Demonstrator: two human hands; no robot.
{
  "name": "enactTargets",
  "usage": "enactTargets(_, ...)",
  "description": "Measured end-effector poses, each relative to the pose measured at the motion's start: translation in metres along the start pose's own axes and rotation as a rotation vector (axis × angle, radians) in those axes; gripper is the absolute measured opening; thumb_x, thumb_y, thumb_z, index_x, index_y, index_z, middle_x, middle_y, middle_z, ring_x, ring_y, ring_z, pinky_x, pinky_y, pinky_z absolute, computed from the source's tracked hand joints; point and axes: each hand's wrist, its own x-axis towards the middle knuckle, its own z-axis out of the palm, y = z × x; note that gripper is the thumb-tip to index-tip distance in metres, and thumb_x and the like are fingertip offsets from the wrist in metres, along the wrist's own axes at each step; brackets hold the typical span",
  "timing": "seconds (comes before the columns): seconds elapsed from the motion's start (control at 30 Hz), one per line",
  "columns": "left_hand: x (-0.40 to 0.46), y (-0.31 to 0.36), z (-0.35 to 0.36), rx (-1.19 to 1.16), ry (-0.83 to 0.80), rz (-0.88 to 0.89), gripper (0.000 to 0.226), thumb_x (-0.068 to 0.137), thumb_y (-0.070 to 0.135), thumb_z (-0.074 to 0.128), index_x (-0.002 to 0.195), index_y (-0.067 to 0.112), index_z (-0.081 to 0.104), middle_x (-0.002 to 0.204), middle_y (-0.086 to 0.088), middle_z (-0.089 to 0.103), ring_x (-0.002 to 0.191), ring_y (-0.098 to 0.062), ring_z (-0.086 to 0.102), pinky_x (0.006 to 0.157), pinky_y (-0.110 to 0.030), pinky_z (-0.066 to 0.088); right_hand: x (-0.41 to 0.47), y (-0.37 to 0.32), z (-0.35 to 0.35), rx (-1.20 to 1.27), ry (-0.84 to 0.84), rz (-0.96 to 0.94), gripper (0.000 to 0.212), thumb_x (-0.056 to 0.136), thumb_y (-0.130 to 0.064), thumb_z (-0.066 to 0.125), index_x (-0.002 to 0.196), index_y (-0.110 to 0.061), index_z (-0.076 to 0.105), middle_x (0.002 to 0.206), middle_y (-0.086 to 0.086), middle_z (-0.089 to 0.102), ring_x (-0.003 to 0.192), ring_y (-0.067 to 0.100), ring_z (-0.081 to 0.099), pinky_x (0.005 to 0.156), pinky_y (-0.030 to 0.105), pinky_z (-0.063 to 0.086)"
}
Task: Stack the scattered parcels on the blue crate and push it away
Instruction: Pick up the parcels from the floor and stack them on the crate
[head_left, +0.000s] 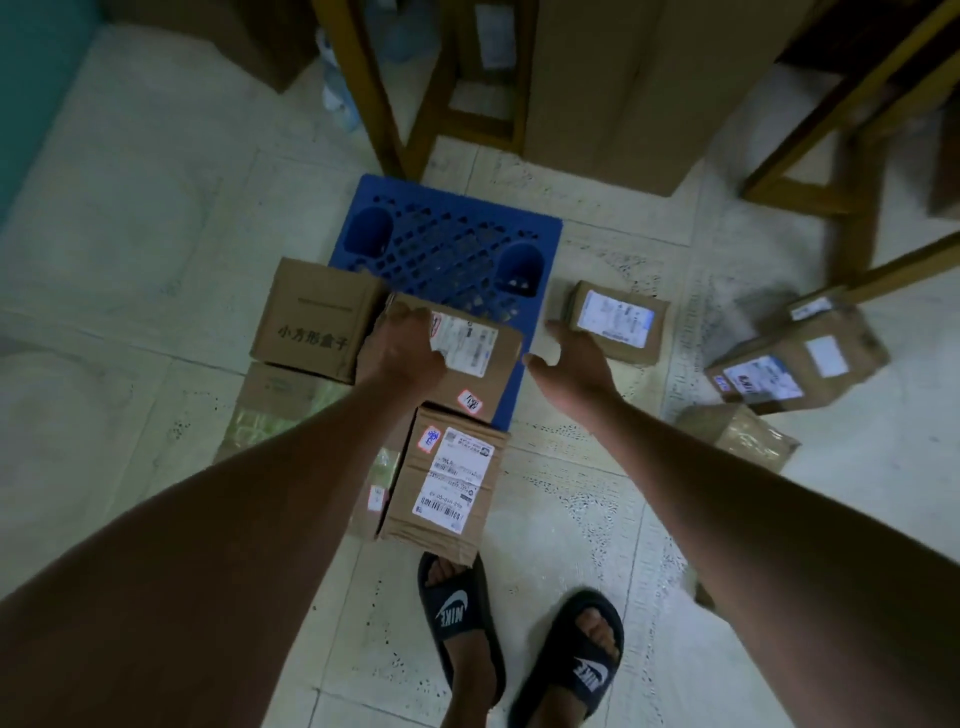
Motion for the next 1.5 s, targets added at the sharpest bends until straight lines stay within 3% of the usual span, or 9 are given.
enactTargets(0.17, -0.002, 0.067, -0.065, -0.021, -0.021, 0.003, 0.013, 0.083, 0.012, 0.062, 0.076, 0.014, 0.051, 0.091, -0.010, 0.059, 0.084, -0.027, 0.062, 0.070, -0.037, 0.056, -0.030, -0.012, -0.095, 0.034, 0.068, 0.006, 0.057, 0.095, -0.035, 0.054, 0.147, -0.020, 0.037, 0.146, 0.009, 0.046, 0.129, 0.027, 0.049, 0.102, 0.033, 0.044)
enactTargets(0.3, -0.008, 0.153, -0.099, 0.010, -0.031, 0.087, 0.016, 0.094, 0.022, 0.051, 0.102, 0.010, 0.059, 0.098, -0.012, 0.061, 0.089, -0.030, 0.061, 0.070, -0.034, 0.049, -0.053, -0.014, -0.182, 0.133, 0.237, 0.047, 0.050, 0.095, -0.037, 0.054, 0.142, -0.022, 0.045, 0.141, 0.009, 0.053, 0.126, 0.026, 0.053, 0.103, 0.029, 0.042)
enactTargets(0.43, -0.026, 0.255, -0.104, 0.025, -0.023, 0.263, 0.024, 0.095, 0.019, 0.042, 0.092, 0.007, 0.062, 0.102, -0.015, 0.068, 0.091, -0.030, 0.062, 0.071, -0.030, 0.046, -0.083, 0.009, -0.250, 0.235, 0.363, 0.110, 0.045, 0.096, -0.038, 0.050, 0.138, -0.022, 0.048, 0.136, 0.009, 0.057, 0.122, 0.025, 0.055, 0.098, 0.028, 0.042)
enactTargets(0.6, -0.066, 0.360, -0.079, -0.015, -0.102, 0.404, 0.034, 0.092, 0.015, 0.040, 0.108, 0.007, 0.069, 0.113, -0.018, 0.068, 0.105, -0.033, 0.062, 0.090, -0.035, 0.051, -0.125, 0.074, -0.301, 0.341, 0.466, 0.260, 0.040, 0.097, -0.033, 0.050, 0.134, -0.020, 0.054, 0.136, 0.007, 0.058, 0.124, 0.026, 0.054, 0.101, 0.027, 0.040)
enactTargets(0.77, -0.097, 0.413, -0.034, -0.043, -0.197, 0.443, 0.033, 0.092, 0.018, 0.042, 0.111, 0.010, 0.069, 0.118, -0.013, 0.067, 0.111, -0.031, 0.060, 0.093, -0.034, 0.051, -0.168, 0.155, -0.319, 0.397, 0.565, 0.401, 0.035, 0.096, -0.031, 0.050, 0.128, -0.018, 0.060, 0.131, 0.007, 0.062, 0.124, 0.026, 0.054, 0.100, 0.024, 0.039)
enactTargets(1.13, -0.104, 0.382, 0.084, -0.089, -0.336, 0.290, 0.035, 0.094, 0.020, 0.048, 0.119, 0.004, 0.065, 0.123, -0.015, 0.065, 0.112, -0.032, 0.060, 0.094, -0.033, 0.050, -0.163, 0.266, -0.237, 0.561, 0.486, 0.605, 0.043, 0.098, -0.038, 0.045, 0.136, -0.020, 0.053, 0.142, 0.007, 0.052, 0.130, 0.028, 0.048, 0.107, 0.033, 0.038)
enactTargets(1.27, -0.097, 0.350, 0.140, -0.127, -0.472, 0.223, 0.025, 0.089, 0.021, 0.053, 0.092, 0.002, 0.070, 0.092, -0.012, 0.068, 0.090, -0.027, 0.063, 0.072, -0.033, 0.048, -0.148, 0.301, -0.189, 0.600, 0.451, 0.646, 0.042, 0.098, -0.035, 0.047, 0.136, -0.019, 0.053, 0.142, 0.007, 0.053, 0.130, 0.027, 0.048, 0.106, 0.032, 0.039)
enactTargets(1.37, -0.091, 0.316, 0.210, -0.212, -0.544, 0.098, 0.026, 0.070, 0.031, 0.053, 0.072, 0.010, 0.068, 0.090, -0.019, 0.073, 0.093, -0.035, 0.070, 0.086, -0.044, 0.058, -0.141, 0.340, -0.143, 0.586, 0.441, 0.697, 0.044, 0.098, -0.034, 0.047, 0.137, -0.016, 0.052, 0.142, 0.008, 0.053, 0.131, 0.027, 0.047, 0.109, 0.032, 0.036)
enactTargets(1.5, -0.104, 0.268, 0.310, -0.259, -0.662, -0.015, 0.016, 0.071, 0.027, 0.054, 0.068, 0.016, 0.065, 0.087, -0.017, 0.073, 0.093, -0.035, 0.070, 0.083, -0.040, 0.057, -0.132, 0.402, -0.071, 0.557, 0.425, 0.776, 0.048, 0.097, -0.035, 0.047, 0.138, -0.011, 0.049, 0.140, 0.011, 0.054, 0.128, 0.028, 0.050, 0.107, 0.032, 0.037)
